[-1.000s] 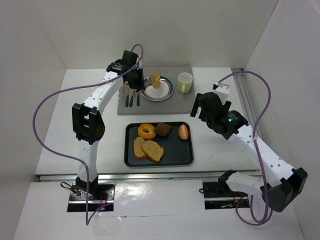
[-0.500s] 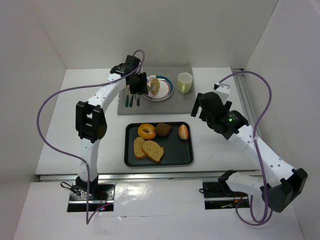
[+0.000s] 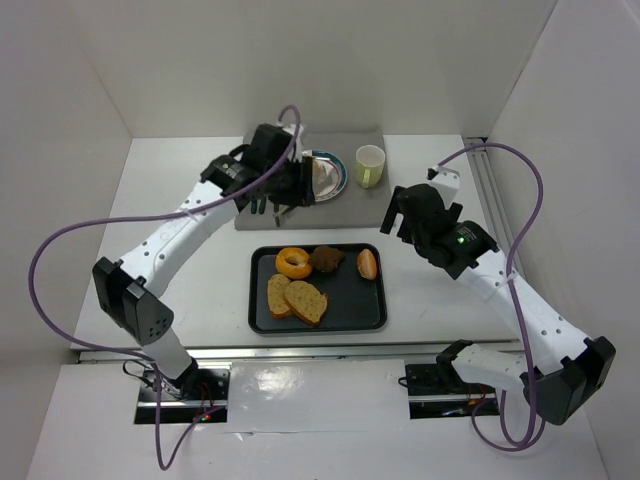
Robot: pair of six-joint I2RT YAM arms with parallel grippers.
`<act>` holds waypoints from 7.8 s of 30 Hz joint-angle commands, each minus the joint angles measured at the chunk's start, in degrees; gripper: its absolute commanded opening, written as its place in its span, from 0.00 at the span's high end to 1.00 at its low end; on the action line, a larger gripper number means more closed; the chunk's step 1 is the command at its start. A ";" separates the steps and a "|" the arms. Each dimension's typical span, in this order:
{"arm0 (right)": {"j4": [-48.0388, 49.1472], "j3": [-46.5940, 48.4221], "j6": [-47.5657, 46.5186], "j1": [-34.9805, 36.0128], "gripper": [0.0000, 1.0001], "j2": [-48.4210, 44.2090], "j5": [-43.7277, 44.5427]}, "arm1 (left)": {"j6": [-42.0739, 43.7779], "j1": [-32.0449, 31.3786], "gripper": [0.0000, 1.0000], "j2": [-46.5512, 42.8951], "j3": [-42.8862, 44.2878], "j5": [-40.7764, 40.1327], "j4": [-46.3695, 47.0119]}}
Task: Place the bread
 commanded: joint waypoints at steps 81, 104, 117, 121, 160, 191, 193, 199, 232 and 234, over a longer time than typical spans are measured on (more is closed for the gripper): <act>0.21 -0.92 0.69 -0.46 0.00 1.53 0.05 | 1.84 9.53 0.41 30.39 26.84 8.49 1.45; 2.58 -1.45 0.08 -0.46 0.00 0.39 -3.03 | 5.10 2.94 0.33 -12.57 -13.83 9.28 -4.35; 3.64 -1.45 -0.46 -0.46 0.00 0.39 -4.78 | 8.61 -2.87 0.32 -15.94 -25.19 7.69 -5.59; 3.64 -1.97 -0.46 -0.46 0.00 -0.13 -4.78 | 8.61 -3.39 0.32 -13.75 -25.20 8.31 -5.06; 6.45 -3.55 -2.04 -0.46 0.00 1.00 -4.26 | 5.02 5.21 1.00 -3.47 3.79 2.07 -14.04; 8.48 -3.12 -3.18 -0.46 0.00 7.07 -5.31 | -10.19 13.66 0.98 13.59 0.56 -4.52 10.15; 8.48 -3.12 -2.57 -0.46 0.00 7.07 -5.31 | -10.19 13.13 0.93 12.89 -0.76 -4.52 10.15; 8.48 -3.11 -2.04 -0.46 0.00 4.61 -5.31 | -10.19 11.55 0.68 11.75 -2.00 -5.22 10.67; 7.33 -6.37 -0.98 -0.46 0.00 -0.93 -6.02 | -4.05 9.08 0.41 -11.26 -6.62 -9.96 2.33; 6.81 -6.37 -0.98 -0.46 0.00 -0.93 -6.02 | -3.35 10.31 0.41 -15.40 -10.15 -13.20 2.33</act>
